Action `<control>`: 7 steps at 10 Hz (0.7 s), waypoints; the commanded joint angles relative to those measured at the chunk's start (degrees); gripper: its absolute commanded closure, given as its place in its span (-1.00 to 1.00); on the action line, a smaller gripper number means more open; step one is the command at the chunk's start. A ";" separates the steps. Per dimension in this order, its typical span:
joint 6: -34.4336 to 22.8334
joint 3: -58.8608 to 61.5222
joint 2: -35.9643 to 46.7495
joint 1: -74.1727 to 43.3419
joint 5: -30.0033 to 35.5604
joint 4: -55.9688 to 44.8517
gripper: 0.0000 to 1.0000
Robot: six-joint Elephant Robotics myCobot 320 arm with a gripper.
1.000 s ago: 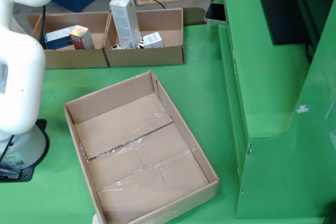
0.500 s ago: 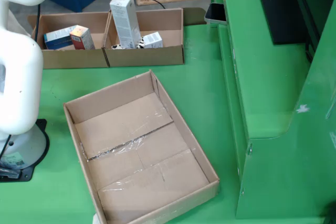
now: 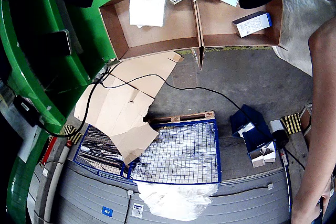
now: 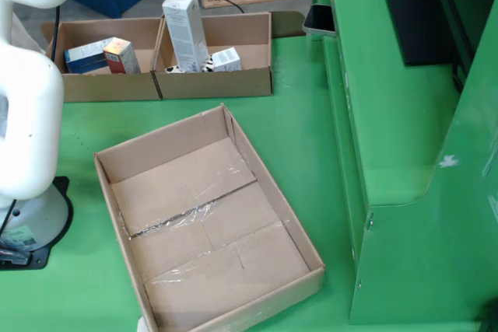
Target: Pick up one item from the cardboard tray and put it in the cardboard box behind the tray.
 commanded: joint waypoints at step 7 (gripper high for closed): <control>-0.89 1.23 5.65 -6.21 7.13 -13.16 -1.00</control>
